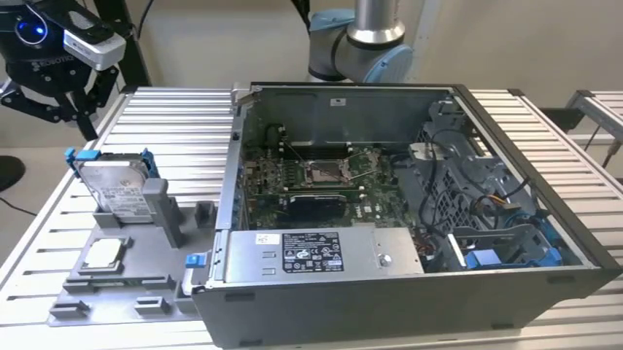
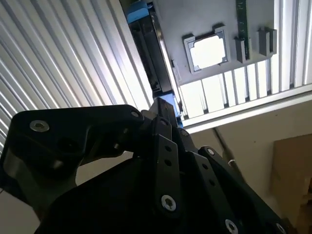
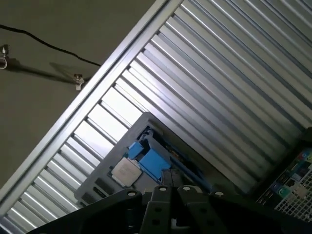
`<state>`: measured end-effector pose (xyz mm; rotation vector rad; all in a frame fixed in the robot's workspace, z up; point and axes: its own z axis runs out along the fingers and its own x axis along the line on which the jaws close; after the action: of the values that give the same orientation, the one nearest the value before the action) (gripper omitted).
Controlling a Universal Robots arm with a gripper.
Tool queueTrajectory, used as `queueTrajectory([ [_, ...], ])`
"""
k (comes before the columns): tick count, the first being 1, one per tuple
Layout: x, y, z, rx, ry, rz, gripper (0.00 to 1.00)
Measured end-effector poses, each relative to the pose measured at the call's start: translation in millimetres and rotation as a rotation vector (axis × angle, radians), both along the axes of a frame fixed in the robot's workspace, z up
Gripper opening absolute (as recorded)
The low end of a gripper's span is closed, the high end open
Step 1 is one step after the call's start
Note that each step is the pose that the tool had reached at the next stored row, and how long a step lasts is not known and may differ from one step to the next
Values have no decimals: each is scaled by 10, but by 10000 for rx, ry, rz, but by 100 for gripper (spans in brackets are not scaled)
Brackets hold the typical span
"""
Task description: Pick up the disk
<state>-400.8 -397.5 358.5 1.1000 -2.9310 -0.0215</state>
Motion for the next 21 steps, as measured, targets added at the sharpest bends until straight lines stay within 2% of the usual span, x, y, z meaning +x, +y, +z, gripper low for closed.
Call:
queueTrajectory([
  [15,-5,0,-1,-10,-2,2156,0],
  [21,-6,0,0,-16,-1,3226,0],
])
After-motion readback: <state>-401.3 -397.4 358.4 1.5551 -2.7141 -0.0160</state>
